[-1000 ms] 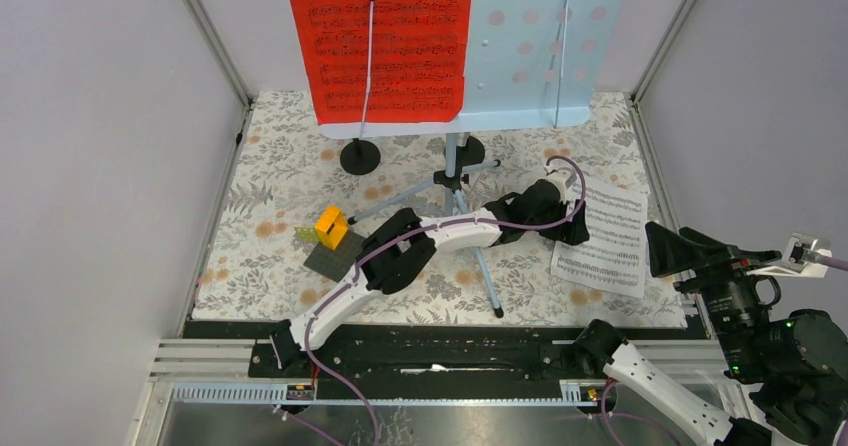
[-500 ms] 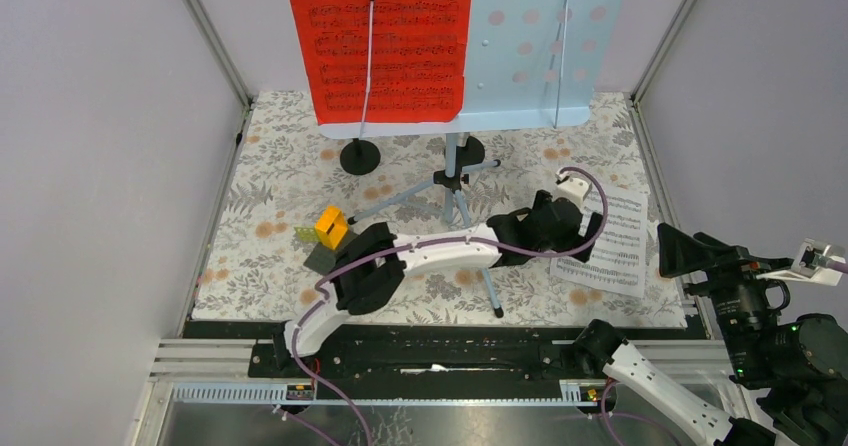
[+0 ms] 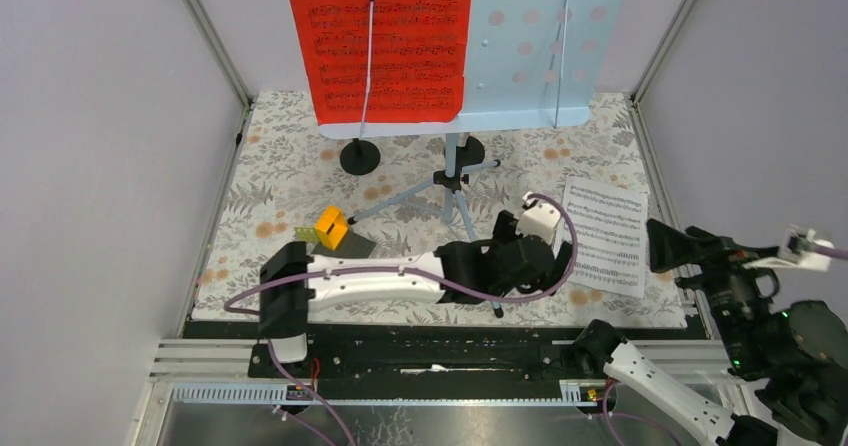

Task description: Pack up the instrument practice props

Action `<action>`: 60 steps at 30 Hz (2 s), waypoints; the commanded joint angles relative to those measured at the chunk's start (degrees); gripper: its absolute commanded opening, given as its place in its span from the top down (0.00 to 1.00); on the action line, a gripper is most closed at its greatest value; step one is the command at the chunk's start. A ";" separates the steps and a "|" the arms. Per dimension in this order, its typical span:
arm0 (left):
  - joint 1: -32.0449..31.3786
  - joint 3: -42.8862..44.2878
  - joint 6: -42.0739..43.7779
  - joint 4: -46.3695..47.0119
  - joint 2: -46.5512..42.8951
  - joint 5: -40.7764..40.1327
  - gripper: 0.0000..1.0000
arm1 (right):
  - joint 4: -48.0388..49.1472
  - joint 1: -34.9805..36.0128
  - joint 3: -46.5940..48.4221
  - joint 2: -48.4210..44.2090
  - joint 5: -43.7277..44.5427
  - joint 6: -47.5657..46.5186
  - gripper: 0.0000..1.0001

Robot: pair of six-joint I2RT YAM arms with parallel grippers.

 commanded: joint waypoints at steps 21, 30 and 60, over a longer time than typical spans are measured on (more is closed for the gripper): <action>-1.31 -33.67 -4.42 -5.12 -57.17 -7.43 0.01 | 17.39 0.27 -7.56 25.90 -40.35 -0.95 0.00; -1.31 0.79 8.74 -20.77 -41.22 -7.45 0.01 | 25.76 0.31 -2.81 36.79 -48.81 0.46 0.00; -1.32 43.73 27.25 -31.19 -27.66 -20.05 0.15 | 34.31 3.69 20.46 48.47 -51.38 5.24 0.00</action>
